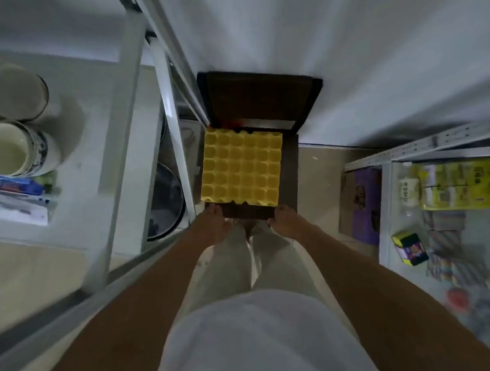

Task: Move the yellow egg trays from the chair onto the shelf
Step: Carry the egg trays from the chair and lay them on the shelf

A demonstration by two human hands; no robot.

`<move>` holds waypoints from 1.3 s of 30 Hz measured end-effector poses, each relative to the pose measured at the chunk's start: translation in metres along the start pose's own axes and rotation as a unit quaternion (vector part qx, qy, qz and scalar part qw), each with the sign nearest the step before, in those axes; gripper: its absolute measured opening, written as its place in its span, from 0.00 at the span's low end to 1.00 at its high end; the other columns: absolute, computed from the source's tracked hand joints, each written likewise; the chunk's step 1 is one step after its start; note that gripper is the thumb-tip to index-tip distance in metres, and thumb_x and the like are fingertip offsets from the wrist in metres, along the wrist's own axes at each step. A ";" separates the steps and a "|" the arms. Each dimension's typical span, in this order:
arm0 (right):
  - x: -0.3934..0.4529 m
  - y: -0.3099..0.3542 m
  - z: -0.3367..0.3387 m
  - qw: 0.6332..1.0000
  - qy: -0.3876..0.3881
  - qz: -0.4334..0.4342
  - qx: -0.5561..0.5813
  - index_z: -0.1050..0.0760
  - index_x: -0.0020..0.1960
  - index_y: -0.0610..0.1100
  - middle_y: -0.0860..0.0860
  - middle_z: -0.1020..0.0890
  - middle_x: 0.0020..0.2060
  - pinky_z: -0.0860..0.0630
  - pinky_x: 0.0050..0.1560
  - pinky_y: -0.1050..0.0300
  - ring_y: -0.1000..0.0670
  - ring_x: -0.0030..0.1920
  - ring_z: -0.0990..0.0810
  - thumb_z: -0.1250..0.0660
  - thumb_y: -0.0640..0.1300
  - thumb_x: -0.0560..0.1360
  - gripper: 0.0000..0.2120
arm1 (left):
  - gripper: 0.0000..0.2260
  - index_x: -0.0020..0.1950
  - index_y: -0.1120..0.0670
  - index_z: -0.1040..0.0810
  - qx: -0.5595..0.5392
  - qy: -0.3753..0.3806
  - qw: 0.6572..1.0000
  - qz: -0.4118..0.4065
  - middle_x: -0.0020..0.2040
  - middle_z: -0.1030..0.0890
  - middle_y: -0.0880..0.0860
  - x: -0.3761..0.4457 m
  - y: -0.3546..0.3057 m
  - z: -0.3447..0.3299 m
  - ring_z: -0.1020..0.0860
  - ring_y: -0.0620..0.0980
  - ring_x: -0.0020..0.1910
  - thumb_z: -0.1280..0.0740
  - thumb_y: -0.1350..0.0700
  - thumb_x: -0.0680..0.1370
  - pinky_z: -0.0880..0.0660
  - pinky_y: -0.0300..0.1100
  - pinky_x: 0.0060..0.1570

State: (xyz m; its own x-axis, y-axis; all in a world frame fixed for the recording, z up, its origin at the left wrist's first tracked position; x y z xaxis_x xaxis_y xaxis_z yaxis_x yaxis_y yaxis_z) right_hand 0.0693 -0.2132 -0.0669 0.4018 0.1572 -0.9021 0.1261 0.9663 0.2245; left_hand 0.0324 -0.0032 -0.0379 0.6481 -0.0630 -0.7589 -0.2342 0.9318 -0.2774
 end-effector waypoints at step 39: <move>0.214 -0.078 0.003 0.907 -0.376 -0.125 0.145 0.21 0.47 0.48 0.47 0.17 0.40 0.30 0.37 0.56 0.43 0.40 0.21 0.34 0.47 0.76 0.05 | 0.09 0.61 0.55 0.24 -0.169 -0.273 0.892 0.317 0.62 0.22 0.57 0.221 0.122 -0.053 0.22 0.63 0.61 0.37 0.60 0.81 0.21 0.60 0.53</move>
State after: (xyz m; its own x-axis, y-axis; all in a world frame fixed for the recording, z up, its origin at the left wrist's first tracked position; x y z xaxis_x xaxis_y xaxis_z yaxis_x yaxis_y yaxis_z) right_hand 0.1478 -0.2560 -0.2762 0.8193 -0.3475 -0.4561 0.4870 0.8416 0.2335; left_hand 0.1086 0.0776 -0.2703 0.5427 0.7085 -0.4511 -0.8246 0.5515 -0.1258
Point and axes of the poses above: each hand's wrist, its own x-axis towards the middle knuckle, its own z-axis out of the back of the hand, y = z × x, the point moved 5 cm from there along x, towards the middle knuckle
